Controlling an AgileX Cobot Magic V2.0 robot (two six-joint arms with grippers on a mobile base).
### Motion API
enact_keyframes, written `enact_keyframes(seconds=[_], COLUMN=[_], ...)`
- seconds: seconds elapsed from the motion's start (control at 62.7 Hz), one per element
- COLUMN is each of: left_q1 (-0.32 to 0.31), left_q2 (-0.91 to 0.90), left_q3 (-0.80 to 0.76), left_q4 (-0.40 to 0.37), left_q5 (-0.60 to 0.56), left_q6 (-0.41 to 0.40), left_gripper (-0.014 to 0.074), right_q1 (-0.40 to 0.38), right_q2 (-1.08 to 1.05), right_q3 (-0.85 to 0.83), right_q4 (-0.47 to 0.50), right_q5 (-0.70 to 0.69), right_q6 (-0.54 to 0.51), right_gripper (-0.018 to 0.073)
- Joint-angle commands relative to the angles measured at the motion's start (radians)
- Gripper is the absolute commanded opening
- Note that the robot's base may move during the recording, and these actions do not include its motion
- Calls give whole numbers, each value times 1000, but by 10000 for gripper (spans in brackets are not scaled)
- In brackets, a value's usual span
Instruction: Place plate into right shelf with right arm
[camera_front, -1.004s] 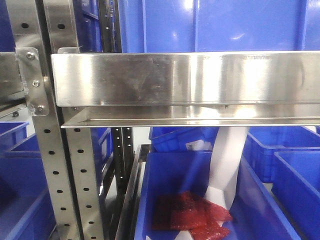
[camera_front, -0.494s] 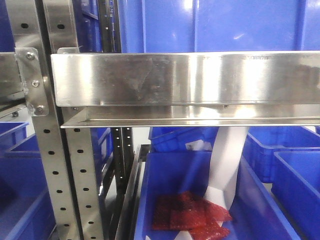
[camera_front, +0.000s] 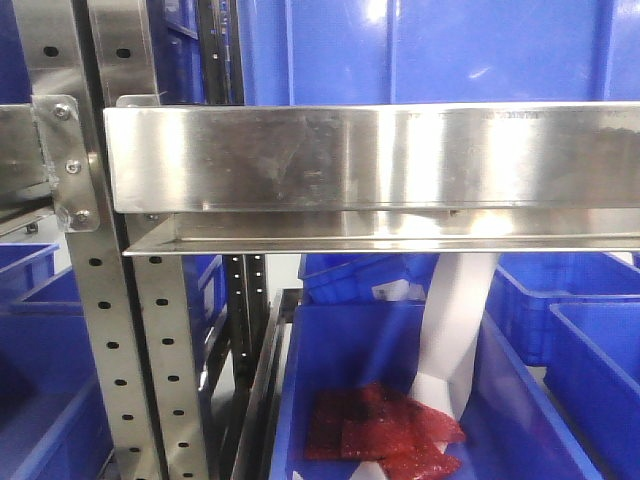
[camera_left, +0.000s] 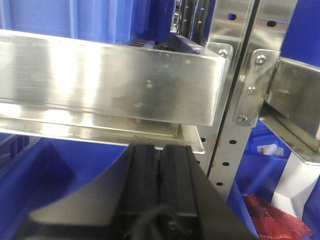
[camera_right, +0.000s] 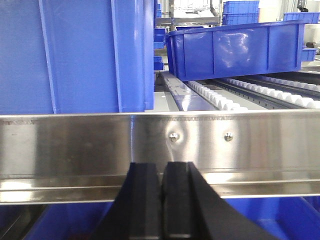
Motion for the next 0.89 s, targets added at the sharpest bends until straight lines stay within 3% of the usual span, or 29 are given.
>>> enact_keyframes(seconds=[0.0, 0.877], left_q1=[-2, -2], left_q2=[-10, -10], left_q3=[10, 10], left_q4=[-8, -8], left_q5=[-90, -90], left_q6=[-7, -7], left_gripper=[-128, -128], right_q1=[-6, -2], right_q2=[-18, -18], right_q3=[-15, -15], right_q4=[-10, -17], right_q5=[-94, -94], right_q6=[-7, -7], right_gripper=[54, 54])
